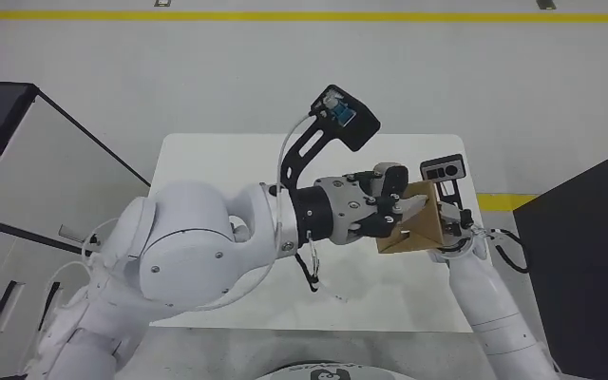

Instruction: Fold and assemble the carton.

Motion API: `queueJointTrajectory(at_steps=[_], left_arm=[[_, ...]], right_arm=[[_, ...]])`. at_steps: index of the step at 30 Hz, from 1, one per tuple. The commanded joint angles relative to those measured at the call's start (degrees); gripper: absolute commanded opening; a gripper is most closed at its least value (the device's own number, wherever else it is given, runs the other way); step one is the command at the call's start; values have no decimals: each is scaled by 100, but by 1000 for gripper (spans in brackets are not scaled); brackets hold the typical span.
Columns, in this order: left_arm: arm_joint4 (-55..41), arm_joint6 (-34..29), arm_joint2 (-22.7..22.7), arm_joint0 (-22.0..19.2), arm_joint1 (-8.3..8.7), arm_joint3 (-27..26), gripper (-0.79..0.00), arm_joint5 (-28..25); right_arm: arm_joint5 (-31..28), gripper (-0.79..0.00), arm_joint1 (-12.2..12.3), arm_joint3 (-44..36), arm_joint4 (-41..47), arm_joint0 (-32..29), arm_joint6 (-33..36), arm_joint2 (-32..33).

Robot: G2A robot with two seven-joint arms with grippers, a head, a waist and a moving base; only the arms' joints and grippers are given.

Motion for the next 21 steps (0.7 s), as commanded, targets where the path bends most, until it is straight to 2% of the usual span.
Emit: queueJointTrajectory(at_steps=[1,15,18,21], left_arm=[[43,22,4,-43,-5,0,0,-9],[215,90,-119,-114,5,0,0,-156],[291,235,-137,35,19,31,0,-341],[765,-202,-169,-12,79,0,0,-584]], right_arm=[[0,-785,5,17,-15,-3,0,22],[0,-785,23,38,-77,-29,0,154],[17,-785,18,-103,-153,-43,-220,177],[57,-785,28,-195,-359,-89,-376,280]])
